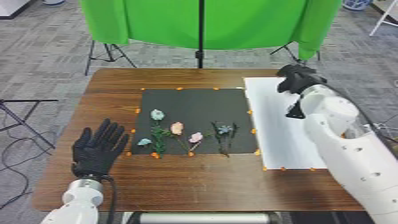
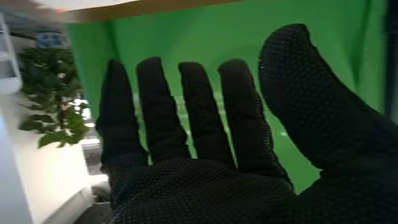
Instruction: Arrange flowers
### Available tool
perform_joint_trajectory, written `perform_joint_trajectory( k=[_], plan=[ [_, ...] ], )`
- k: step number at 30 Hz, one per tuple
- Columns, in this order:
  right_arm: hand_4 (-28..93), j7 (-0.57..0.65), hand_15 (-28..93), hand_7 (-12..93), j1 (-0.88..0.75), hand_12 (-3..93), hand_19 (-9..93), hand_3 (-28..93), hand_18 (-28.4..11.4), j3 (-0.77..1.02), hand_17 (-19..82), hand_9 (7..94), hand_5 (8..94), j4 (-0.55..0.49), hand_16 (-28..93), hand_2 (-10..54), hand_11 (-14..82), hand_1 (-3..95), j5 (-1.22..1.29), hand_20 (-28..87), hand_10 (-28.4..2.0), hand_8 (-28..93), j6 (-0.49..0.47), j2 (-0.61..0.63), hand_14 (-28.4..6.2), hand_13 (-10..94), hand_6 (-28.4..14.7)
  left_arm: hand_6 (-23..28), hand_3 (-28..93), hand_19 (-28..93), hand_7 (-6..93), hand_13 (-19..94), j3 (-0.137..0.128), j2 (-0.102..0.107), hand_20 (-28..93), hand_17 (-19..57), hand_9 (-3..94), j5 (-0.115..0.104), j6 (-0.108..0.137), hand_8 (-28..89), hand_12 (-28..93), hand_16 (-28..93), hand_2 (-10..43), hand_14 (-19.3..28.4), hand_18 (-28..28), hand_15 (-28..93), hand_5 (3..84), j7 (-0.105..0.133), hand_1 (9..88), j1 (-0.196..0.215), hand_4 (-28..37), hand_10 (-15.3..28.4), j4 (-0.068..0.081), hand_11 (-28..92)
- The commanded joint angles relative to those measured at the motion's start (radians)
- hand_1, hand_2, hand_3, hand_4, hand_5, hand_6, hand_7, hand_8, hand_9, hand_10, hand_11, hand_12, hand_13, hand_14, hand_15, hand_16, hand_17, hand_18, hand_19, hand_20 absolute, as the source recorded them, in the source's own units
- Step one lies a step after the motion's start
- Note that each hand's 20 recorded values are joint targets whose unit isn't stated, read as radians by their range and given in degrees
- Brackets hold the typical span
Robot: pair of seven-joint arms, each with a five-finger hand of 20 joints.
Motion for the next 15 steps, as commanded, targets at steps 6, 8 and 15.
perform_joint_trajectory(
  k=[6,8,15],
  plan=[
    [-28,-0.115,25,15,0.102,12.6,53,85,-19.2,-0.043,13,40.2,39.2,0.219,14,-9.5,9.6,42.3,-0.178,22,-12.4,-14,-0.126,-0.030,-15.4,32,-0.5,11.7,78,45,11.9,31,0.018,0.001,15,-7.0,40.7,-0.001,-0.009,-9,9,-10,15.8,18.2,16.9,45,48.7,-0.016,27.2,-0.005,-28.3,17.2,0.017,25],
    [-28,-0.155,24,16,0.107,12.2,52,85,-18.6,-0.046,13,38.5,38.2,0.245,14,-9.5,9.3,42.7,-0.246,21,-12.1,-14,-0.121,-0.031,-15.3,31,-0.2,11.7,78,45,11.9,31,0.024,0.001,15,-7.0,40.7,0.003,-0.013,-9,9,-10,15.8,18.1,16.9,45,48.8,-0.025,27.2,-0.010,-28.3,17.2,0.020,25],
    [-28,-0.119,22,17,0.091,11.2,55,86,-18.3,-0.032,13,35.8,38.2,0.290,15,-9.5,9.1,43.7,-0.238,21,-11.5,-15,-0.074,-0.039,-14.6,29,0.3,11.7,78,45,12.0,31,0.031,0.005,15,-7.0,40.7,0.005,-0.004,-9,9,-10,15.9,18.2,16.9,45,48.8,-0.029,27.2,-0.014,-28.3,17.1,0.025,25]
  ],
)
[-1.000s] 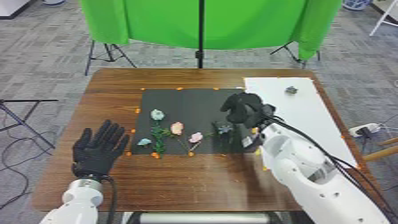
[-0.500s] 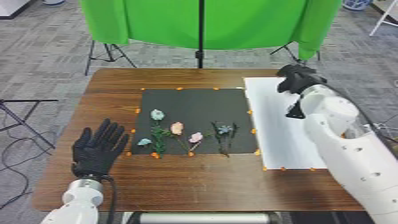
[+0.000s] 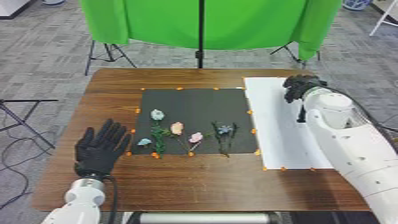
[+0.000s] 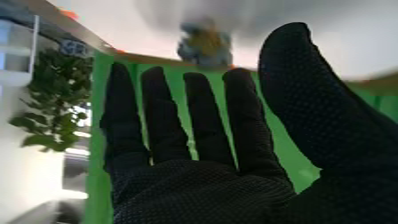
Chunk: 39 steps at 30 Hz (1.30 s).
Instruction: Arrange flowers
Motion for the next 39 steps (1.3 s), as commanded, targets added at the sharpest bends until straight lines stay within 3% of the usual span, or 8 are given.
perform_joint_trajectory(
  k=[1,7,12,14,18,23,32,39],
  plan=[
    [-28,0.036,23,18,-0.015,11.2,55,85,-18.2,0.015,14,36.7,38.7,0.037,15,-9.5,9.5,44.1,0.047,21,-11.3,-15,0.058,-0.005,-14.4,30,0.4,11.6,78,45,11.9,31,0.015,0.003,15,-7.0,40.5,0.002,-0.002,-9,9,-10,15.9,18.2,16.9,45,48.5,-0.018,27.3,0.004,-28.3,17.0,0.013,25],
    [-28,0.035,20,19,-0.067,11.4,50,79,-13.5,0.060,27,58.4,55.3,0.052,14,-9.5,12.6,52.3,0.069,18,-9.5,-16,-0.017,-0.046,-8.4,55,3.5,11.5,78,45,12.1,31,0.015,0.000,15,-7.0,40.0,0.006,-0.008,-9,9,-10,15.9,18.2,16.9,45,48.2,-0.026,27.3,0.004,-28.3,17.1,0.017,25],
    [-28,0.022,20,17,-0.106,14.4,54,69,-14.4,0.056,32,68.7,63.5,0.050,26,-9.5,13.7,58.8,0.046,27,-9.4,-15,0.026,-0.058,-5.8,66,3.8,11.5,77,45,12.2,31,0.014,-0.001,15,-7.0,40.0,0.013,-0.022,-9,9,-10,16.0,18.2,16.9,45,48.2,-0.033,27.3,-0.001,-28.3,17.1,0.020,25],
    [-28,0.016,19,19,-0.109,22.3,58,63,-14.9,0.058,33,73.8,67.3,0.045,35,-9.5,11.8,63.6,0.040,31,-8.9,-14,0.033,-0.061,-3.5,70,4.0,11.6,77,45,12.1,31,0.012,-0.002,15,-7.0,40.1,0.016,-0.023,-9,9,-10,16.0,18.2,16.9,45,48.2,-0.036,27.3,-0.001,-28.3,17.1,0.020,25],
    [-28,0.005,19,26,-0.111,33.6,65,73,-14.5,0.053,34,82.6,73.2,0.028,40,-9.5,6.5,64.2,0.035,32,-7.8,-6,0.082,-0.046,-2.4,75,3.2,11.7,77,45,11.9,31,0.012,-0.005,15,-7.0,40.1,0.019,-0.026,-9,9,-10,15.9,18.2,16.8,45,48.1,-0.036,27.3,0.001,-28.3,17.2,0.020,25],
    [-28,-0.020,23,34,-0.125,39.4,72,73,-15.6,0.037,34,85.4,74.7,-0.070,44,-9.5,10.8,64.5,0.067,29,-7.7,-6,0.142,-0.011,-2.5,78,2.8,11.6,78,45,11.8,31,0.008,-0.006,15,-7.1,39.9,0.025,-0.017,-9,9,-10,15.9,18.2,16.8,45,47.9,-0.025,27.3,0.010,-28.3,17.1,0.016,25],
    [-28,-0.095,24,35,-0.274,39.5,67,73,-16.0,0.014,34,83.9,73.1,-0.410,44,-9.5,10.9,63.4,0.133,30,-8.5,-7,0.119,0.036,-3.2,76,2.1,11.5,77,45,12.0,30,-0.006,-0.001,15,-7.1,39.9,0.023,-0.008,-9,9,-10,15.8,18.2,16.9,45,47.8,-0.009,27.4,0.035,-28.3,17.2,0.004,24],
    [-28,-0.159,24,33,-0.380,38.2,63,72,-16.5,-0.009,33,82.2,71.9,-0.510,43,-9.5,9.8,62.6,0.090,31,-9.0,-8,0.090,0.012,-4.0,74,1.6,11.4,78,45,12.1,30,0.002,0.011,15,-7.1,39.8,0.035,0.006,-9,9,-10,15.8,18.3,16.9,45,47.8,-0.007,27.4,0.025,-28.3,17.2,-0.001,24]
  ],
)
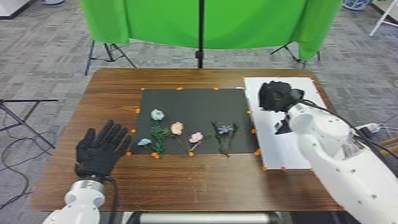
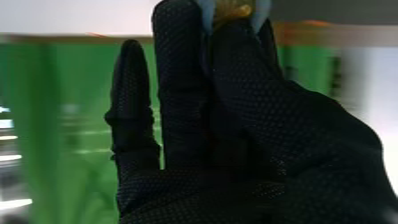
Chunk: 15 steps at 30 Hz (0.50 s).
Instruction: Arrange flowers
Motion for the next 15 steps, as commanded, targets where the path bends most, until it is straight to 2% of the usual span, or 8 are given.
perform_joint_trajectory(
  k=[1,2,3,4,5,11,13,15],
  plan=[
    [-28,-0.067,24,33,-0.117,38.1,63,72,-16.5,-0.043,33,82.0,71.6,-0.074,43,-9.5,9.8,62.4,-0.051,31,-9.1,-8,-0.019,-0.035,-4.0,73,1.4,11.4,78,45,12.1,30,0.009,0.007,15,-7.1,39.8,0.017,0.019,-9,9,-10,15.8,18.3,16.9,45,47.8,0.002,27.4,0.007,-28.3,17.2,-0.001,24],
    [-28,-0.076,24,33,-0.120,38.0,63,72,-16.6,-0.048,32,81.7,71.1,-0.068,43,-9.5,9.7,62.1,-0.068,31,-9.1,-8,-0.030,-0.036,-4.0,73,1.4,11.4,77,45,12.1,30,0.009,0.005,15,-7.1,39.8,0.024,0.026,-9,9,-10,15.8,18.2,16.9,45,47.8,-0.002,27.5,0.006,-28.3,17.2,-0.003,24],
    [-28,-0.082,24,32,-0.122,37.9,63,72,-16.6,-0.051,32,81.4,70.8,-0.064,42,-9.5,9.7,61.5,-0.076,31,-9.2,-8,-0.036,-0.035,-3.9,73,1.4,11.4,77,45,12.1,30,0.005,-0.005,15,-7.1,39.8,0.037,0.031,-9,9,-10,15.8,18.2,16.9,45,47.8,-0.016,27.5,0.005,-28.3,17.1,-0.006,25],
    [-28,-0.080,24,32,-0.127,37.6,63,73,-16.7,-0.049,32,81.1,70.4,-0.066,42,-9.5,9.6,61.2,-0.076,31,-9.3,-8,-0.042,-0.032,-3.9,72,1.4,11.5,77,45,12.1,30,0.013,0.004,15,-7.1,39.8,0.023,0.026,-9,9,-10,15.8,18.2,16.9,45,47.9,-0.011,27.5,0.003,-28.3,17.1,-0.005,25],
    [-28,-0.075,24,32,-0.135,37.4,63,73,-16.7,-0.045,32,80.9,70.0,-0.073,42,-9.5,9.5,61.0,-0.069,31,-9.2,-8,-0.043,-0.027,-4.0,72,1.2,11.5,78,45,12.1,30,0.015,0.001,15,-7.1,39.8,0.017,0.021,-9,9,-10,15.9,18.2,16.9,45,47.9,-0.014,27.5,0.001,-28.3,17.1,-0.004,25],
    [-28,-0.065,26,29,-0.171,35.1,64,74,-17.2,-0.022,31,77.3,67.8,-0.110,40,-9.5,9.7,59.5,-0.054,32,-9.8,-9,-0.046,-0.017,-4.4,69,1.4,11.6,78,45,12.2,30,0.006,-0.001,15,-7.1,40.0,0.013,0.044,-9,9,-10,16.0,18.3,16.9,46,48.2,-0.003,27.5,0.017,-28.3,17.2,-0.013,25],
    [-28,-0.060,29,25,-0.188,24.2,66,74,-18.2,-0.011,29,70.2,65.8,-0.130,38,-9.5,18.4,57.5,-0.041,33,-11.2,-15,-0.049,-0.012,-4.6,67,1.7,11.6,78,45,12.2,30,0.005,-0.001,15,-7.1,40.0,0.017,0.034,-9,9,-10,16.1,18.3,16.9,46,48.1,-0.001,27.5,0.018,-28.3,17.2,-0.013,25],
    [-28,-0.057,31,21,-0.205,17.3,69,76,-19.3,-0.001,28,65.0,62.8,-0.149,37,-9.5,20.0,54.8,-0.039,34,-12.0,-16,-0.043,-0.008,-5.0,66,1.0,11.6,78,45,12.2,30,0.004,-0.002,15,-7.1,40.0,0.016,0.035,-9,9,-10,16.1,18.3,16.9,46,47.8,-0.002,27.6,0.016,-28.3,17.2,-0.012,25]
  ],
)
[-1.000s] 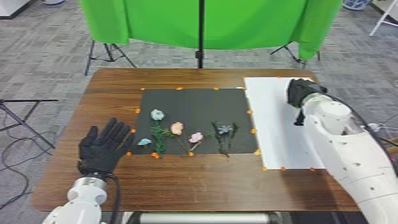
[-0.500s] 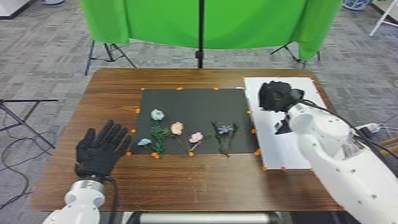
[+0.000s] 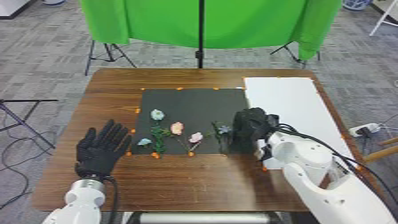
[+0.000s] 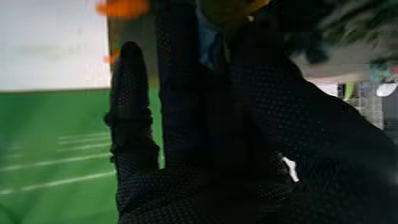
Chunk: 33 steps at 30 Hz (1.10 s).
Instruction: Arrange flowers
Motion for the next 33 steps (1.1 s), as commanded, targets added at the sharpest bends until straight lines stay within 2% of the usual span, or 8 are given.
perform_joint_trajectory(
  k=[1,17,19,21,23,26,31,33],
  plan=[
    [-28,0.018,33,20,-0.056,16.7,70,76,-19.5,0.038,28,64.2,62.3,-0.060,36,-9.5,19.7,54.2,0.021,34,-12.1,-16,-0.012,0.023,-5.1,66,0.8,11.6,78,45,12.2,30,-0.002,-0.007,15,-7.1,39.9,-0.001,0.010,-9,9,-10,16.1,18.3,16.9,46,47.8,0.001,27.6,0.022,-28.3,17.2,-0.004,25],
    [-28,0.126,50,17,-0.114,16.2,73,82,-21.2,0.132,26,62.8,62.2,-0.161,19,-9.5,18.2,37.5,0.188,34,-14.0,-14,0.015,0.033,-10.5,61,-0.9,11.7,78,45,12.3,30,-0.010,-0.006,15,-7.1,40.0,-0.005,-0.002,-9,9,-10,15.9,18.3,16.9,46,47.9,-0.004,27.7,0.022,-28.3,17.2,0.001,25],
    [-28,0.135,48,17,-0.120,16.1,73,81,-21.3,0.152,26,63.1,62.4,-0.160,18,-9.5,17.8,33.7,0.239,34,-14.6,-14,0.067,0.035,-11.2,61,-1.3,11.7,78,45,12.2,30,-0.011,0.001,15,-7.1,40.0,0.006,-0.014,-9,9,-10,15.8,18.2,16.9,45,48.0,0.000,27.7,0.012,-28.3,17.2,0.006,25],
    [-28,0.134,44,16,-0.121,15.9,72,81,-21.3,0.181,26,62.6,62.0,-0.152,17,-9.5,16.8,30.5,0.351,33,-15.8,-13,0.120,0.030,-12.3,60,-2.0,11.6,78,45,12.1,30,-0.018,0.004,15,-7.1,40.0,0.039,-0.030,-9,9,-10,15.7,18.3,16.9,45,47.9,0.002,27.6,0.007,-28.3,17.2,0.011,25],
    [-28,0.127,39,15,-0.122,15.3,67,82,-20.7,0.220,25,59.7,59.5,-0.134,16,-6.7,15.1,27.9,0.478,30,-16.1,-13,0.143,0.014,-13.1,57,-2.1,11.5,78,44,11.4,30,-0.024,0.014,14,-7.1,39.9,0.056,-0.049,-10,9,-10,15.5,18.1,16.8,44,47.5,0.008,27.4,-0.001,-28.3,17.1,0.016,24],
    [-28,0.110,31,14,-0.133,13.9,55,82,-19.7,0.295,21,51.8,49.9,-0.105,15,-1.9,11.3,24.7,0.687,24,-15.4,-13,0.148,-0.024,-14.2,50,-1.6,11.2,77,43,9.9,30,-0.039,0.016,14,-7.2,39.6,0.025,-0.100,-9,8,-10,15.0,17.5,16.5,41,47.0,0.011,27.3,-0.018,-28.3,16.9,0.026,22],
    [-28,0.103,13,12,-0.157,11.4,39,82,-16.5,0.351,18,45.3,43.1,-0.096,13,1.6,7.1,20.7,1.061,18,-14.3,-12,0.285,-0.074,-12.4,37,-1.0,10.8,77,41,7.6,29,-0.050,0.025,13,-7.2,38.9,0.070,-0.124,-9,7,-10,14.4,16.5,16.4,35,46.1,0.027,26.8,-0.036,-28.3,16.6,0.038,18],
    [-28,0.089,9,12,-0.162,10.4,31,83,-14.0,0.378,17,45.0,43.3,-0.090,12,2.3,6.2,17.8,1.172,16,-13.9,-12,0.269,-0.091,-10.9,32,-0.9,10.7,77,41,7.0,29,-0.057,0.030,12,-7.2,38.7,0.076,-0.140,-9,7,-9,14.2,16.2,16.0,33,45.8,0.040,26.6,-0.044,-28.3,16.5,0.048,17]
  ],
)
